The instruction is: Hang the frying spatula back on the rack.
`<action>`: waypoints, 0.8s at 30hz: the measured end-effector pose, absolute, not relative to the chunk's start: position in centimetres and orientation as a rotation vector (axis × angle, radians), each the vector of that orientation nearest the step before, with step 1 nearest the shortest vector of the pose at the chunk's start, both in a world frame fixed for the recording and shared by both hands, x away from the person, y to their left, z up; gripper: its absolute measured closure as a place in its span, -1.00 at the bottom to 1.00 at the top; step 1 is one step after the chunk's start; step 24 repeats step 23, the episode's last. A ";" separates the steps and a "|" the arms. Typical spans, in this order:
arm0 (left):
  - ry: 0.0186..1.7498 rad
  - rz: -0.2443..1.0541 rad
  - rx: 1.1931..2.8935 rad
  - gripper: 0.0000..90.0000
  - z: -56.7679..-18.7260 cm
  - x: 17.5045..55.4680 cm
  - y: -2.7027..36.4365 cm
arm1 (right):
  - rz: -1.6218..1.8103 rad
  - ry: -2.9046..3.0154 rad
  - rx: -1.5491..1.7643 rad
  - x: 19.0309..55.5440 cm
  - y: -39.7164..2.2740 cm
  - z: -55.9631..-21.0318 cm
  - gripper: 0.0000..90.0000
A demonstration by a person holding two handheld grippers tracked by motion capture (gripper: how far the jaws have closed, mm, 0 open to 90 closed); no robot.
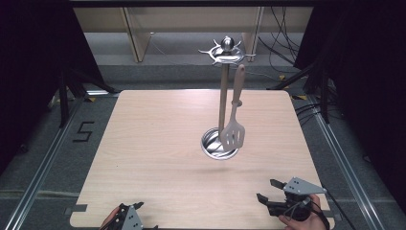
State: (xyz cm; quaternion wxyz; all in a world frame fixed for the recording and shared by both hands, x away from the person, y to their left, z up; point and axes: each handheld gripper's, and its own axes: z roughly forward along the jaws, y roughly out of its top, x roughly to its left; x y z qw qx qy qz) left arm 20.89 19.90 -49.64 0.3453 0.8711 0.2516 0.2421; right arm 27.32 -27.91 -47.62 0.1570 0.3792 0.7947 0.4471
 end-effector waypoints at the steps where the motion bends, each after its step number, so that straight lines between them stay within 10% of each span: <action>1: 0.671 0.617 2.265 -0.59 -49.7 20.8 19.9 | 1.282 2.274 1.088 27.3 -27.9 -47.7 -0.38; 24: 0.657 0.605 2.288 -0.59 -49.7 20.8 19.8 | 1.218 2.306 1.071 26.4 -27.2 -48.7 -0.40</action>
